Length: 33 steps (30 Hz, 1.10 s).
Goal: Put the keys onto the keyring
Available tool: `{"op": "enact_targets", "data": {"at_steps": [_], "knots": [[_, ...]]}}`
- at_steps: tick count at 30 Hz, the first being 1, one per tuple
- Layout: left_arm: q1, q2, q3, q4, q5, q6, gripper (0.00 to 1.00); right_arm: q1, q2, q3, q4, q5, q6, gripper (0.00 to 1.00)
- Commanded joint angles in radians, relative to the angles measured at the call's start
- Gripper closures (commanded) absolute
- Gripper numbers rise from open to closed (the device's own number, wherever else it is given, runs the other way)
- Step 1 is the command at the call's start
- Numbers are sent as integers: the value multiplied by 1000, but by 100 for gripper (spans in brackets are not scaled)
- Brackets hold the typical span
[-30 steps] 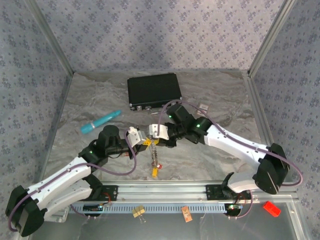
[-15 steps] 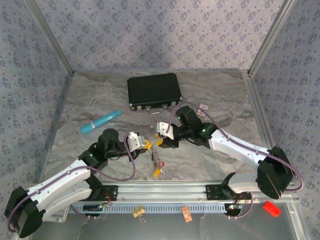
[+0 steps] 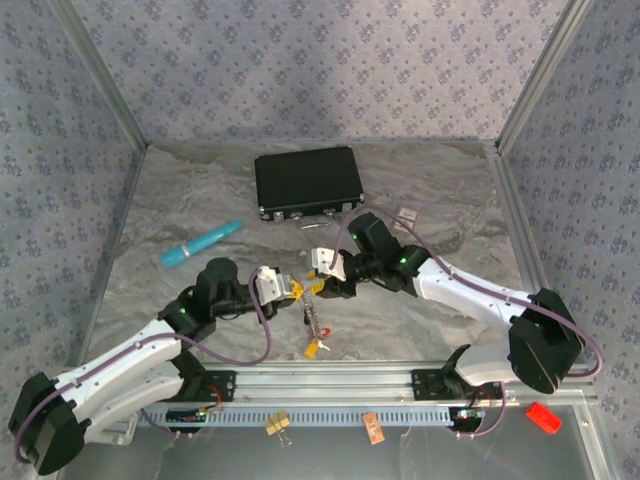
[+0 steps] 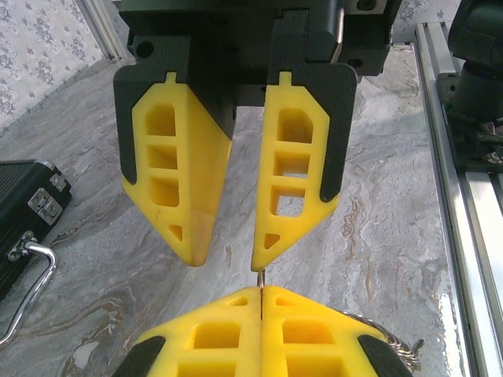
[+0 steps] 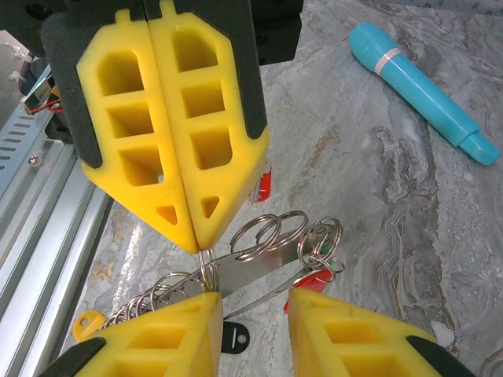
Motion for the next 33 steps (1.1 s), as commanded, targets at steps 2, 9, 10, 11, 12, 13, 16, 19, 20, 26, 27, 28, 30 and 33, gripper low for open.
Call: {"op": "enact_targets", "data": {"at_steps": [2, 9, 10, 11, 12, 13, 16, 19, 20, 26, 27, 28, 30, 33], "knots": [[-17, 8, 20, 7, -7, 39, 100, 9, 2, -2, -51, 15, -39, 71], [-39, 33, 33, -17, -31, 66, 100, 12, -3, 9, -115, 69, -57, 70], [-42, 36, 35, -18, -35, 68, 100, 14, -2, 10, -122, 65, -58, 70], [-44, 39, 37, -21, -39, 72, 100, 16, -3, 10, -125, 63, -61, 70], [-46, 41, 38, -23, -40, 75, 100, 18, -4, 10, -128, 67, -61, 70], [-48, 43, 39, -23, -43, 76, 100, 19, -3, 10, -129, 72, -64, 70], [-50, 44, 40, -22, -45, 75, 100, 21, -2, 10, -121, 60, -60, 69], [-50, 40, 39, -21, -43, 71, 100, 32, 10, 19, -102, 34, -51, 69], [-50, 39, 38, -21, -43, 70, 100, 34, 12, 22, -94, 26, -45, 70], [-51, 29, 36, -24, -40, 65, 100, 36, 38, 39, -58, -8, -11, 80], [-52, 29, 35, -27, -40, 65, 100, 35, 37, 38, -58, -11, -11, 82], [-52, 29, 36, -31, -40, 65, 100, 36, 37, 37, -59, -13, -9, 86], [-52, 26, 36, -35, -42, 66, 100, 36, 34, 38, -61, -15, -9, 92], [-52, 19, 34, -35, -46, 62, 100, 37, 29, 39, -67, -20, -9, 100]]}}
